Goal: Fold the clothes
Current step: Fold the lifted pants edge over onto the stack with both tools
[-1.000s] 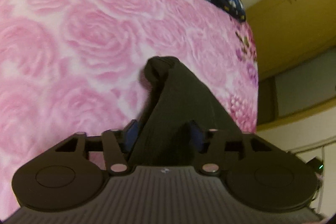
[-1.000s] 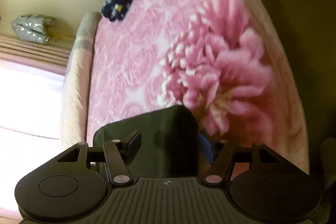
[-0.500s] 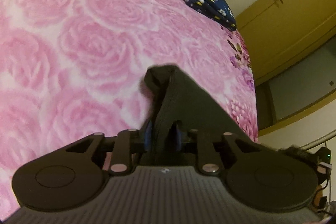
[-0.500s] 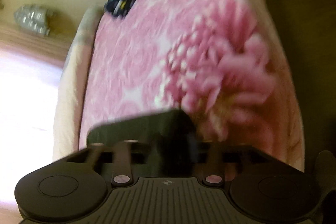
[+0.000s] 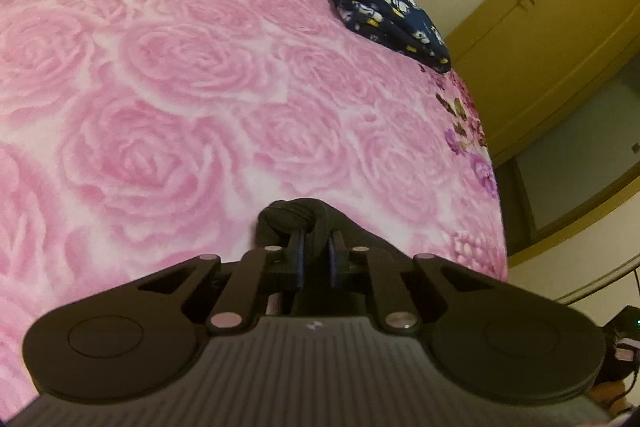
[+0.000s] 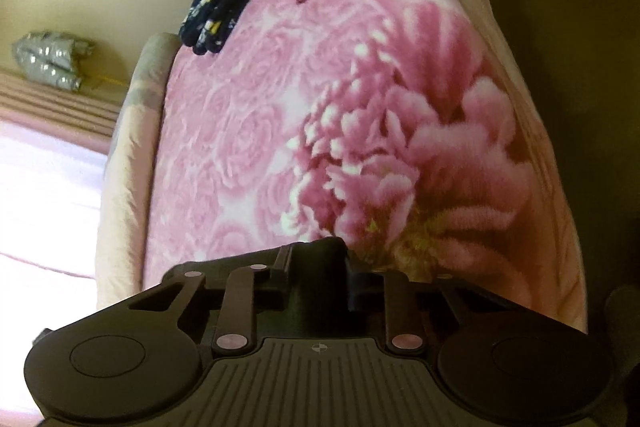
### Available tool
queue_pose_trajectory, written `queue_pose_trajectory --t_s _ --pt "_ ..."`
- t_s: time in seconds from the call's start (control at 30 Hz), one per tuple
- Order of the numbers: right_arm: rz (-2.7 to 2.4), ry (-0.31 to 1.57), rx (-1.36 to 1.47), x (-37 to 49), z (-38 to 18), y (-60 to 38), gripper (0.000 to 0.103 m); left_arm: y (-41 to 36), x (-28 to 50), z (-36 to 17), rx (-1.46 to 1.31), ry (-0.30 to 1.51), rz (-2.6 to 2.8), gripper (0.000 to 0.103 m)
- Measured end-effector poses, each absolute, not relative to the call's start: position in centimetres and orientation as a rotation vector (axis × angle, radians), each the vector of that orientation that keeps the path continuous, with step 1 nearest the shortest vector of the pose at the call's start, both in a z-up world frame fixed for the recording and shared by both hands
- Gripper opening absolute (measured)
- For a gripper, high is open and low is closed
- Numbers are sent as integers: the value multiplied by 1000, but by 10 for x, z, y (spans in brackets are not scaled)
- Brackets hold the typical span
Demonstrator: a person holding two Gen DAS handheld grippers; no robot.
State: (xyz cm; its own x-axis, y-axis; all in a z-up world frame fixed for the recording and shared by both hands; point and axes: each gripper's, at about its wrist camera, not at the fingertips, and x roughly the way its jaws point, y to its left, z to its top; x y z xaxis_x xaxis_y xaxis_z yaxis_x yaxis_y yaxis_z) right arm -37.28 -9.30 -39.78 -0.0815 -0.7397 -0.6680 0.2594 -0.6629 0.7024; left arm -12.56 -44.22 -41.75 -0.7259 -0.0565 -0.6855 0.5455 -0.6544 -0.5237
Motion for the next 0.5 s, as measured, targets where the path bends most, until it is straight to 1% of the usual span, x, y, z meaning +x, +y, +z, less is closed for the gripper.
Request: queue_pose_trajectory --t_s 0.07,0.13,0.2,0.23,0.27,0.33,0.4,0.5 --pt "-1861 -503 1487 -370 -402 -99 24 -444 -129 -424 932 1051 -2404 13" --pt "-1893 -413 1463 -370 -395 -107 30 -439 -133 -414 970 968 -2403 18" --pt "-1964 -262 1413 -370 -379 -114 45 -436 -134 -399 984 898 -2389 18" --pt "-2023 -177 1371 -369 -368 -116 45 -435 -130 -388 964 870 -2363 17" --pt "-2082 -117 1299 -365 -356 -116 45 -434 -127 -377 940 824 -2338 13" --pt "-2079 -75 1187 -358 -338 -117 45 -425 -126 -360 933 745 -2358 7" --pt "-2002 -40 1162 -346 -331 -126 45 -409 -134 -355 1021 752 -2462 5" --pt "-1911 88 1130 -318 -335 -147 45 -378 -151 -366 1214 628 -2552 4"
